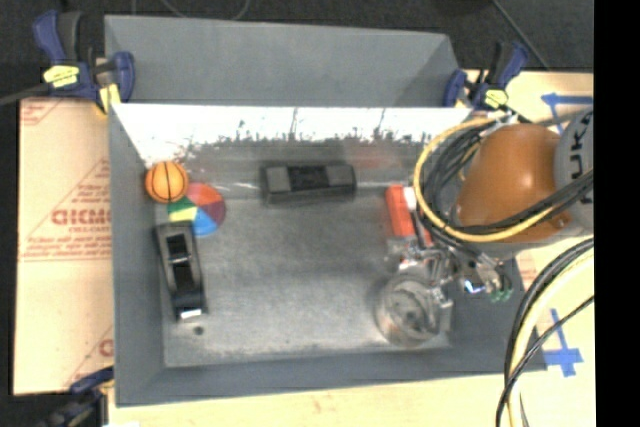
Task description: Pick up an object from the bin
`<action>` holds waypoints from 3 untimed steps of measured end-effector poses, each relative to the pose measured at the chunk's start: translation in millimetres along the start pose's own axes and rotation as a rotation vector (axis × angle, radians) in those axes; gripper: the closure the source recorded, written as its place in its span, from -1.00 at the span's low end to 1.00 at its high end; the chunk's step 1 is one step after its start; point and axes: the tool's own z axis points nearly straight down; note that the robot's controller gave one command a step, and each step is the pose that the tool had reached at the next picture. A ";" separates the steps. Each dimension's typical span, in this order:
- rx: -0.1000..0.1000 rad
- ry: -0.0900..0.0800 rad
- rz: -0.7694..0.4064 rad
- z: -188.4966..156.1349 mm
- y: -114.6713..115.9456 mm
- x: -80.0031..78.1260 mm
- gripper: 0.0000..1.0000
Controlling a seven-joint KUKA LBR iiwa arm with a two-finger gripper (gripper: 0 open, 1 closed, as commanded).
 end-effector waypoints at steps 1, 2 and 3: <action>-0.003 -0.004 -0.180 18.6 3.4 11.7 -1.00; -0.001 -0.006 -0.081 24.0 -0.3 16.3 -1.00; 0.014 -0.057 -0.335 33.3 6.0 8.0 1.00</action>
Offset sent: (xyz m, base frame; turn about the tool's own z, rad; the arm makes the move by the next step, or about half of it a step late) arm -0.0274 -0.0122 -0.0407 -0.2111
